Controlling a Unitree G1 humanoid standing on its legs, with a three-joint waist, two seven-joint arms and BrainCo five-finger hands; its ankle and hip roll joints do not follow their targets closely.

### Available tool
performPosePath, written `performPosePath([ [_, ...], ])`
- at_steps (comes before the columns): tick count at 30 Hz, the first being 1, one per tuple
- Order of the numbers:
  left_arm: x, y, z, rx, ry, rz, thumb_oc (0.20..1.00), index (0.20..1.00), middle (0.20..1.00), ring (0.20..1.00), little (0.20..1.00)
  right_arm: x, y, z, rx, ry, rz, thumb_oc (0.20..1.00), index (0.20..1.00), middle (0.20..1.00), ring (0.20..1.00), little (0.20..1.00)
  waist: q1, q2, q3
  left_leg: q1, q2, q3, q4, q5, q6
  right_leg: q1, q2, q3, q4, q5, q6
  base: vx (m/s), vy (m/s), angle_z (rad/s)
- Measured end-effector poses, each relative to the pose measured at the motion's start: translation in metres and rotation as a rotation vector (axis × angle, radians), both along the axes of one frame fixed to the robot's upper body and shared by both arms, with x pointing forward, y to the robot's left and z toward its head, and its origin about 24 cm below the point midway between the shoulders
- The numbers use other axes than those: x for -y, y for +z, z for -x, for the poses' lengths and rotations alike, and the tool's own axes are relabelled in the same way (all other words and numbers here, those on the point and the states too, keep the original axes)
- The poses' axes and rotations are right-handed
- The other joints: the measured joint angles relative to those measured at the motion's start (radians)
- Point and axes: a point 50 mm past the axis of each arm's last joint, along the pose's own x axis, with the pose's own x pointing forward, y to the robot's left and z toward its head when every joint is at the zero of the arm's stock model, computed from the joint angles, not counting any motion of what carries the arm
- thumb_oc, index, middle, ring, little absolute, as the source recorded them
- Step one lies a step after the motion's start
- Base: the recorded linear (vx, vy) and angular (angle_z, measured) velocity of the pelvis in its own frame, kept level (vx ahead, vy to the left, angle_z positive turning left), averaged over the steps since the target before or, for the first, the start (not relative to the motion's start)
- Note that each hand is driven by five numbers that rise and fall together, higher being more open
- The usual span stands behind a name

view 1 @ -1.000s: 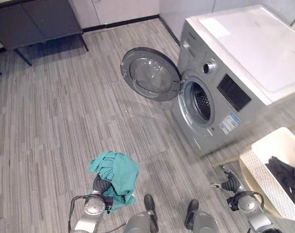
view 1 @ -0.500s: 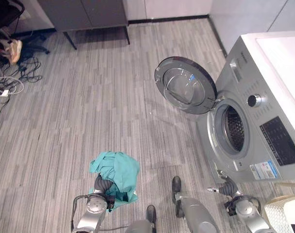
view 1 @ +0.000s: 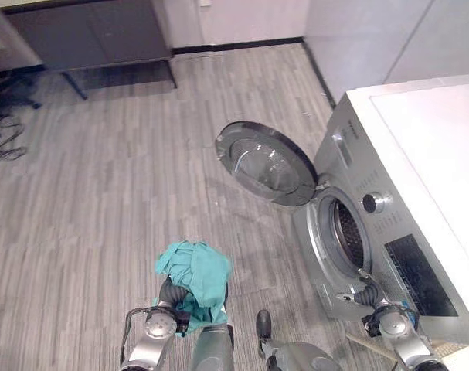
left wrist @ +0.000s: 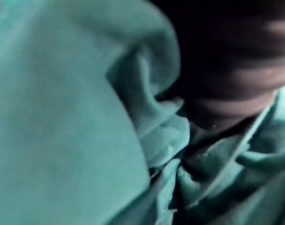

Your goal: Grab the laundry basket,head to the washer,open it,put in the laundry and shut it.

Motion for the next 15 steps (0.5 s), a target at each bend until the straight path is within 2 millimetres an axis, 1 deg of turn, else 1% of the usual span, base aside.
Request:
performPosePath([
  [1,0.0,-0.001,0.001,-0.003,0.001,0.0,0.2,0.2,0.2,0.2,0.2,0.001,-0.001,0.003,-0.006,-0.004,0.001,1.0,1.0,1.0,1.0,1.0,0.007,0.007,-0.002,-0.001,0.001,-0.021,0.016,0.005,0.003,0.023,-0.002,0.016,0.006,-0.003,-0.007,0.27,0.227,-0.96],
  [2,0.001,0.0,-0.001,0.001,-0.005,0.001,0.2,0.2,0.2,0.2,0.2,0.003,0.0,0.004,-0.002,-0.006,0.004,1.0,1.0,1.0,1.0,1.0,-0.009,0.013,-0.005,-0.005,0.0,-0.019,0.047,0.015,0.013,0.043,-0.004,0.018,0.006,-0.02,-0.012,0.5,0.484,-0.6],
  [3,0.003,0.002,-0.005,0.009,-0.017,0.001,0.2,0.2,0.2,0.2,0.2,0.005,-0.004,0.011,-0.025,-0.013,0.007,1.0,1.0,1.0,1.0,1.0,-0.026,0.021,-0.007,-0.013,0.0,-0.003,0.097,0.019,0.019,0.08,-0.013,0.029,0.003,-0.051,-0.01,0.42,0.449,-0.31],
  [4,0.004,0.003,-0.007,0.012,-0.028,0.002,0.2,0.2,0.2,0.2,0.2,0.006,-0.007,0.016,-0.041,-0.017,0.009,1.0,1.0,1.0,1.0,1.0,-0.025,0.023,-0.016,-0.01,0.001,0.003,0.119,0.016,0.023,0.086,-0.019,0.046,0.02,-0.077,-0.01,0.36,0.426,-0.38],
  [5,0.006,0.002,-0.007,0.01,-0.041,0.0,0.2,0.2,0.2,0.2,0.2,0.006,-0.008,0.018,-0.048,-0.019,0.009,1.0,1.0,1.0,1.0,1.0,-0.026,0.024,-0.032,0.001,0.001,0.022,0.141,0.014,0.025,0.068,-0.029,0.072,0.059,-0.116,0.0,0.14,0.171,-0.67],
  [6,0.007,0.001,-0.006,0.003,-0.05,-0.001,0.2,0.2,0.2,0.2,0.2,0.007,-0.008,0.018,-0.047,-0.019,0.009,1.0,1.0,1.0,1.0,1.0,-0.023,0.025,-0.043,0.03,0.002,0.041,0.131,0.009,0.03,0.051,-0.04,0.104,0.111,-0.15,0.017,0.18,0.242,-0.95],
  [7,0.006,-0.002,0.0,-0.024,-0.067,-0.009,0.2,0.2,0.2,0.2,0.2,0.007,-0.006,0.016,-0.038,-0.02,0.011,1.0,1.0,1.0,1.0,1.0,-0.035,0.038,-0.06,0.091,-0.008,0.088,0.085,0.028,0.033,0.034,-0.067,0.112,0.188,-0.212,0.072,0.15,0.232,-0.77],
  [8,0.006,0.002,-0.007,-0.005,-0.08,-0.025,0.2,0.2,0.2,0.2,0.2,0.006,-0.004,0.013,-0.028,-0.009,0.01,1.0,1.0,1.0,1.0,1.0,-0.057,0.031,-0.062,0.099,-0.037,0.11,0.075,0.032,0.065,0.0,-0.1,0.101,0.249,-0.224,0.097,0.18,0.294,-0.68],
  [9,0.004,0.007,-0.011,0.013,-0.089,-0.042,0.2,0.2,0.2,0.2,0.2,0.004,-0.004,0.011,-0.025,-0.006,0.004,1.0,1.0,1.0,1.0,1.0,-0.055,0.031,-0.062,0.114,-0.043,0.134,0.062,0.019,0.083,-0.039,-0.108,0.101,0.32,-0.236,0.117,0.07,0.135,-0.58],
  [10,-0.001,0.011,-0.014,0.025,-0.094,-0.064,0.2,0.2,0.2,0.2,0.2,-0.001,-0.001,0.006,-0.005,-0.002,-0.01,1.0,1.0,1.0,1.0,1.0,-0.05,0.026,-0.062,0.127,-0.052,0.17,0.056,0.009,0.098,-0.088,-0.127,0.086,0.405,-0.256,0.138,0.11,0.188,-1.14],
  [11,-0.009,0.015,-0.016,0.033,-0.087,-0.086,0.2,0.2,0.2,0.2,0.2,-0.008,0.006,-0.002,0.04,0.016,-0.027,1.0,1.0,1.0,1.0,1.0,-0.034,0.024,-0.063,0.138,-0.072,0.215,0.058,0.0,0.111,-0.152,-0.177,0.053,0.486,-0.267,0.152,0.07,0.123,-1.11],
  [12,-0.012,0.019,-0.02,0.049,-0.082,-0.095,0.2,0.2,0.2,0.2,0.2,-0.01,0.008,-0.004,0.054,0.022,-0.033,1.0,1.0,1.0,1.0,1.0,-0.043,0.024,-0.063,0.145,-0.078,0.227,0.061,-0.001,0.111,-0.17,-0.209,0.037,0.486,-0.26,0.163,0.14,0.191,-1.22],
  [13,-0.015,0.02,-0.017,0.051,-0.08,-0.106,0.2,0.2,0.2,0.2,0.2,-0.015,0.011,-0.009,0.073,0.031,-0.047,1.0,1.0,1.0,1.0,1.0,-0.03,0.025,-0.063,0.166,-0.08,0.28,0.059,-0.011,0.125,-0.187,-0.266,-0.043,0.486,-0.252,0.176,0.08,0.096,-0.99],
  [14,-0.018,0.021,-0.017,0.054,-0.079,-0.117,0.2,0.2,0.2,0.2,0.2,-0.017,0.011,-0.01,0.076,0.033,-0.053,1.0,1.0,1.0,1.0,1.0,-0.02,0.022,-0.063,0.184,-0.083,0.298,0.061,-0.015,0.127,-0.191,-0.298,-0.08,0.474,-0.241,0.193,0.1,0.151,-1.06],
  [15,-0.02,0.024,-0.017,0.062,-0.075,-0.13,0.2,0.2,0.2,0.2,0.2,-0.02,0.011,-0.01,0.075,0.039,-0.059,1.0,1.0,1.0,1.0,1.0,-0.025,0.022,-0.066,0.221,-0.08,0.342,0.045,-0.032,0.114,-0.186,-0.321,-0.145,0.441,-0.23,0.211,0.05,0.112,-1.1],
])
